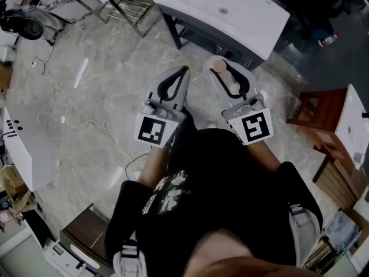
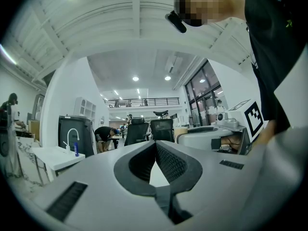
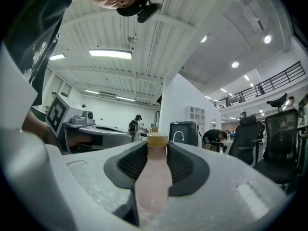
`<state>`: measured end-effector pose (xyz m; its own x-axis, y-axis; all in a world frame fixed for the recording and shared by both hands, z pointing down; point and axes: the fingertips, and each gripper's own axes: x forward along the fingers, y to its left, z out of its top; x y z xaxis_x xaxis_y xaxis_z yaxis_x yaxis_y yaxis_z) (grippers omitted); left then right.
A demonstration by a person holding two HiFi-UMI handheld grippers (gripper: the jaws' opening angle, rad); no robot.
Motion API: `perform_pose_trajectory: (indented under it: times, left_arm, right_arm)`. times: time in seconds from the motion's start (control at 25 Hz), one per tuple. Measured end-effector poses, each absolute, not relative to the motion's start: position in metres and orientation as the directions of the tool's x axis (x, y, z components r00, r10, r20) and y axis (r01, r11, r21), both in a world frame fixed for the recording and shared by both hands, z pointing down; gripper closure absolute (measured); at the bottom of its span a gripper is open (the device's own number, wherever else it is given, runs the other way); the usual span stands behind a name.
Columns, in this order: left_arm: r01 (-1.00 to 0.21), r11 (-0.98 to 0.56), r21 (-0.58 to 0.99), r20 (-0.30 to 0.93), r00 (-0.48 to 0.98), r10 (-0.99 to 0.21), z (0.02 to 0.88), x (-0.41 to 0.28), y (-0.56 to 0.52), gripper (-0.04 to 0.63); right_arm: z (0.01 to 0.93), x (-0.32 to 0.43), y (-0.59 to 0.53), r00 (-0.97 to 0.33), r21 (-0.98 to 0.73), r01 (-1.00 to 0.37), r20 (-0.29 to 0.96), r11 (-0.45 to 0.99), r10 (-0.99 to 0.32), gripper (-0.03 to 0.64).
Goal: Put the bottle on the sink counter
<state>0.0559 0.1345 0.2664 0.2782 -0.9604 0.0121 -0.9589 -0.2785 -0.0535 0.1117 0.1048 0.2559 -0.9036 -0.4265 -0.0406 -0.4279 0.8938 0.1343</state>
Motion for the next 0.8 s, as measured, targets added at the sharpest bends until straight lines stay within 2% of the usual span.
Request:
perform_pose_trajectory:
  times: [0.48, 0.8]
  left_arm:
    - [-0.974, -0.221, -0.057, 0.015, 0.220, -0.975, 0.266, -0.051, 0.083, 0.581]
    - [-0.968, -0.248, -0.050, 0.006, 0.248, -0.969, 0.262, -0.112, 0.062, 0.581]
  right_arm:
    - [0.261, 0.006, 0.050, -0.924, 0.124, -0.381, -0.020, 0.916, -0.382, 0.499]
    - [0.253, -0.060, 0.031, -0.919, 0.118, -0.393, -0.029, 0.912, -0.393, 0.499]
